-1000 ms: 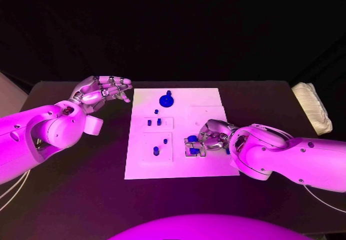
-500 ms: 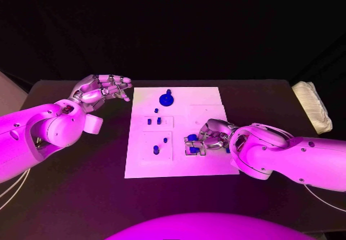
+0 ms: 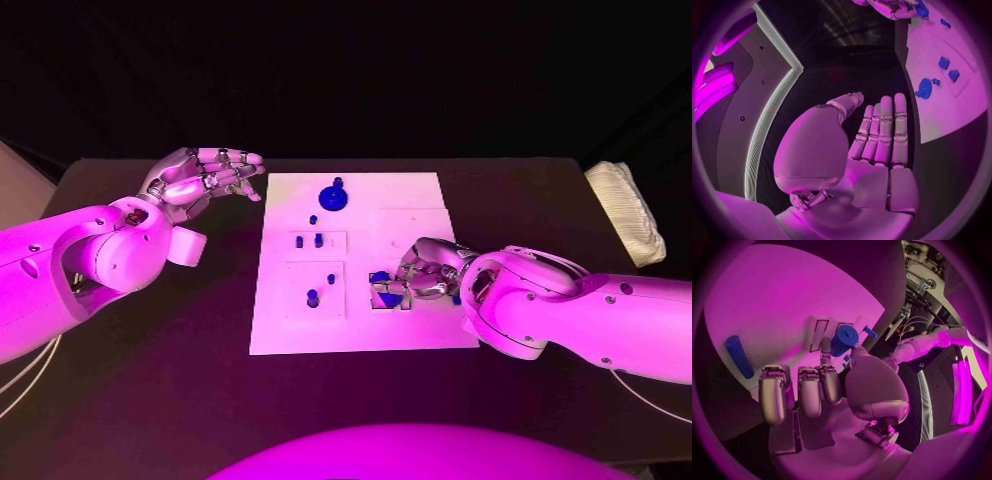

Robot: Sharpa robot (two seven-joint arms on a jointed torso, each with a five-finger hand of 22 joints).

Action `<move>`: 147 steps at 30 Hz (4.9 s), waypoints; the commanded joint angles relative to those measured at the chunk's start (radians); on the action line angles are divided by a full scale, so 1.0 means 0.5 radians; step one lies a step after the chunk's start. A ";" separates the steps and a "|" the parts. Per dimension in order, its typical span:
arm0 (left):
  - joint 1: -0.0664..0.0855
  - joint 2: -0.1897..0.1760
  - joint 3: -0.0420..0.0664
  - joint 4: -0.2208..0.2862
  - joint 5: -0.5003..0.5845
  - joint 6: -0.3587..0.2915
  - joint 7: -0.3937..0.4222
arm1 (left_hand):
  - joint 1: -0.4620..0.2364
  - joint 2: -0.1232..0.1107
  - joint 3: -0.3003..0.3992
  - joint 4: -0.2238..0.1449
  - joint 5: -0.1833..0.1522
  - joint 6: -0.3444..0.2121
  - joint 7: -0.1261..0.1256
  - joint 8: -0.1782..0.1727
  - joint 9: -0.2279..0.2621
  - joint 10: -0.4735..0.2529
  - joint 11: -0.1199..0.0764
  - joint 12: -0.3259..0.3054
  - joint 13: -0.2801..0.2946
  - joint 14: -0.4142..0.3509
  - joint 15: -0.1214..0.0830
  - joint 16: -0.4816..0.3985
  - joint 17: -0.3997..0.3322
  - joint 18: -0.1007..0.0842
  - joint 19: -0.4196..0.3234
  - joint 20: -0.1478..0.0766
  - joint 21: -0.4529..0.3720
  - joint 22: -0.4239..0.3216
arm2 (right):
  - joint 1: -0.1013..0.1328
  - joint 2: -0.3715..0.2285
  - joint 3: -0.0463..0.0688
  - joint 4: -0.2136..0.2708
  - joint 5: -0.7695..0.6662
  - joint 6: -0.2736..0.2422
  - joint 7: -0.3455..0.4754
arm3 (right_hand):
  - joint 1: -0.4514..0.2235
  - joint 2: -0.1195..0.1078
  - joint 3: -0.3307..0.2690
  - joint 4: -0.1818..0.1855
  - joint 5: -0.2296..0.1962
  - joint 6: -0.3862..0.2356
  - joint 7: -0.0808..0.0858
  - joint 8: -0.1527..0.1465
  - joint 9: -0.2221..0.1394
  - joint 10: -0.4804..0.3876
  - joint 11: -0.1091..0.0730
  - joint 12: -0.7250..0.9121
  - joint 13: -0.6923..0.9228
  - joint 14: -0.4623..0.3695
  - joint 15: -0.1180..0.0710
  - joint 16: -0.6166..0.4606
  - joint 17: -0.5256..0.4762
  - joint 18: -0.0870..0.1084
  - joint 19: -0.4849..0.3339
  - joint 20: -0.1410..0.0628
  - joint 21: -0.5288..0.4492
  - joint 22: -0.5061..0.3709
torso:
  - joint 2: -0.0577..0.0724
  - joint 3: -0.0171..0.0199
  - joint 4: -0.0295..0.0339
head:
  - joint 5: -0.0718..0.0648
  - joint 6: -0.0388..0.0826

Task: Assemble the parts on the task board

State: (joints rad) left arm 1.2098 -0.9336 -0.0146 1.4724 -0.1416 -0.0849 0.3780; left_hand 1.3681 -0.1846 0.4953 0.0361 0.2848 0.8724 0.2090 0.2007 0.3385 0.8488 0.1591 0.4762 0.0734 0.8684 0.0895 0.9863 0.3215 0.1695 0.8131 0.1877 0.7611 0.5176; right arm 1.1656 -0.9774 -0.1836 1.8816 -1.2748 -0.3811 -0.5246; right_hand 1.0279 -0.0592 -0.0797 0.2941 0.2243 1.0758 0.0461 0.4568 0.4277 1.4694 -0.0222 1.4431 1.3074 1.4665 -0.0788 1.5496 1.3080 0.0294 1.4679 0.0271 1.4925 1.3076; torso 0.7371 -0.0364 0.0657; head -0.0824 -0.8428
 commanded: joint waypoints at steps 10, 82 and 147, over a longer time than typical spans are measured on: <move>0.001 0.002 0.001 0.001 0.008 0.034 0.008 | -0.016 0.017 -0.004 0.016 0.003 -0.001 -0.002 0.001 -0.002 -0.016 -0.003 -0.007 -0.003 -0.006 0.008 -0.012 0.004 0.024 0.015 0.000 -0.017 -0.004 | -0.003 -0.006 0.000 0.012 -0.016 0.033 0.003 | 0.001 0.019 -0.012 -0.003 0.001 -0.015 0.003 0.014 -0.003 0.065 -0.004 -0.012 0.309 0.191 -0.016 0.009 0.445 -0.028 0.176 -0.014 0.002 0.478 | 0.000 -0.0015 0.002 | 0.001 -0.003; 0.000 -0.004 0.000 -0.003 0.006 0.030 0.002 | -0.016 0.024 -0.002 0.027 0.003 -0.015 0.002 -0.005 -0.006 -0.027 0.000 -0.006 -0.003 -0.009 0.010 -0.011 0.008 0.025 0.022 0.002 -0.033 -0.015 | -0.013 -0.033 0.000 0.016 -0.379 0.030 0.138 | 0.600 -0.107 0.222 -0.007 -0.296 -0.026 -0.005 0.063 -0.087 0.087 -0.013 -0.019 0.363 0.195 -0.024 0.012 0.463 -0.033 0.182 -0.021 0.022 0.491 | -0.001 -0.0006 0.000 | -0.004 -0.021; -0.001 0.006 -0.001 -0.009 0.006 0.031 0.004 | -0.018 0.026 -0.003 0.033 0.002 -0.011 0.002 -0.002 -0.005 -0.029 0.001 -0.001 -0.002 -0.011 0.011 -0.010 0.011 0.025 0.027 0.003 -0.042 -0.021 | -0.118 -0.464 -0.041 -0.013 -0.351 -0.134 0.136 | 0.413 -0.234 0.330 -0.005 -0.308 -0.123 0.062 -0.038 -0.150 0.007 0.047 -0.184 0.285 0.179 0.027 -0.025 0.398 -0.008 0.157 0.025 -0.111 0.457 | 0.000 -0.0004 -0.019 | -0.110 0.015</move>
State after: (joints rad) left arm 1.2095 -0.9320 -0.0154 1.4662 -0.1415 -0.0845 0.3734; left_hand 1.3628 -0.1794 0.4954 0.0470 0.2848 0.8724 0.2089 0.2007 0.3370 0.8417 0.1590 0.4762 0.0733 0.8649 0.0931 0.9863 0.3259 0.1696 0.8203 0.1876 0.7454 0.5080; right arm 1.1113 -1.2139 -0.2020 1.8757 -1.4223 -0.4748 -0.4330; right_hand 1.2370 -0.1790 0.0845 0.2929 0.0695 1.0064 0.0763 0.4345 0.3553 1.4665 0.0038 1.3511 1.3078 1.4666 -0.0643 1.5416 1.3080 0.0296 1.4679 0.0345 1.4376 1.3074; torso 0.7366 -0.0367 0.0560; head -0.1378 -0.8343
